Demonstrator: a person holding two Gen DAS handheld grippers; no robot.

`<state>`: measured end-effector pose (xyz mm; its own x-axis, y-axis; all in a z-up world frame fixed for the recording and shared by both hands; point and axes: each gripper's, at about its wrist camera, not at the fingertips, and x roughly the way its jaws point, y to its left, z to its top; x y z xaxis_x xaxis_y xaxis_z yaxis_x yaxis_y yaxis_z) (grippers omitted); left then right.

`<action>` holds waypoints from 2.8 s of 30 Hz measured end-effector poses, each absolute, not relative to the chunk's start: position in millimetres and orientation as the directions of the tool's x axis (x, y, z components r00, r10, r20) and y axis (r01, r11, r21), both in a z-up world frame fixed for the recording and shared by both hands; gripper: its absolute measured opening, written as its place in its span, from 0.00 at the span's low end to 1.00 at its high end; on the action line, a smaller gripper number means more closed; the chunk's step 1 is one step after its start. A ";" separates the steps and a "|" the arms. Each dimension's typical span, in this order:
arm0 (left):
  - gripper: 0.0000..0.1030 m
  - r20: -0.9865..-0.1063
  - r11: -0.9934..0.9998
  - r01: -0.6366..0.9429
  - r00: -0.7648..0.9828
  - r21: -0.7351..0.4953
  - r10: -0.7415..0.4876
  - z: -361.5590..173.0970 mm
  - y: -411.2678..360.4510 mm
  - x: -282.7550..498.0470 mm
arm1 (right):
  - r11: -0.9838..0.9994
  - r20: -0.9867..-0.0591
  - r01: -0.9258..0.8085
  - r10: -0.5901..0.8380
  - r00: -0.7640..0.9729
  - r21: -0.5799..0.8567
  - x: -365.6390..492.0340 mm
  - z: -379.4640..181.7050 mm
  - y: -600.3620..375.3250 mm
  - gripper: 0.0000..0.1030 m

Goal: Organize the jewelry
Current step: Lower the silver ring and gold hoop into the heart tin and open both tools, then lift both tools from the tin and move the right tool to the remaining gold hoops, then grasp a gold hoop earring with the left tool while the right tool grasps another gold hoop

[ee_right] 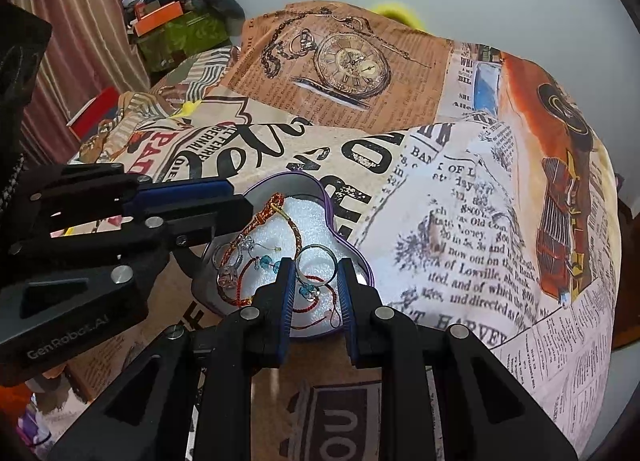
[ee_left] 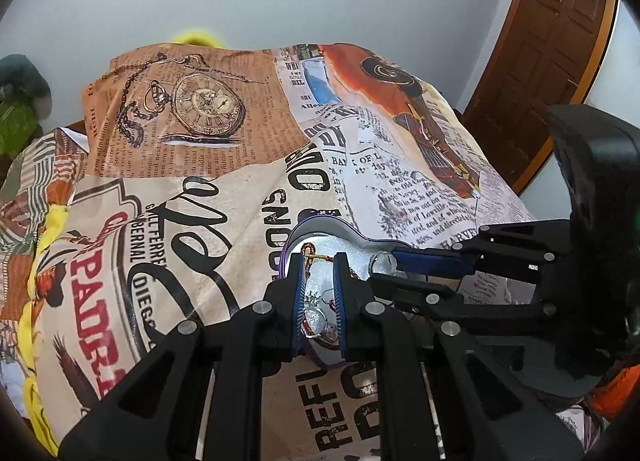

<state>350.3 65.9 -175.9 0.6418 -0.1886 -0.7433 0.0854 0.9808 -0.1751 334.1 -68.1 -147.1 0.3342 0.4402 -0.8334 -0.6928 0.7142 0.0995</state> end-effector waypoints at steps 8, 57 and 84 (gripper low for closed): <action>0.18 -0.725 0.981 0.067 0.666 -0.180 -0.179 -160.1 74.4 336.3 | 0.735 -0.843 -0.674 0.406 0.353 0.072 330.9 -142.7 -66.4 0.24; 0.37 -0.767 0.979 0.130 0.608 -0.157 -0.204 -164.1 42.1 178.1 | 0.730 -0.872 -0.682 0.358 0.334 0.038 201.6 -143.0 -120.3 0.44; 0.37 -0.793 0.956 0.264 0.551 -0.130 -0.260 -173.2 -18.8 201.6 | 0.753 -0.823 -0.646 0.442 0.356 0.125 210.2 -134.5 -171.1 0.19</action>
<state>201.6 -18.8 -173.2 0.5509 -0.2603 -0.7929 0.2640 0.9557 -0.1303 210.2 -171.1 -134.5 0.3560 0.4422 -0.8232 -0.6463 0.7528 0.1248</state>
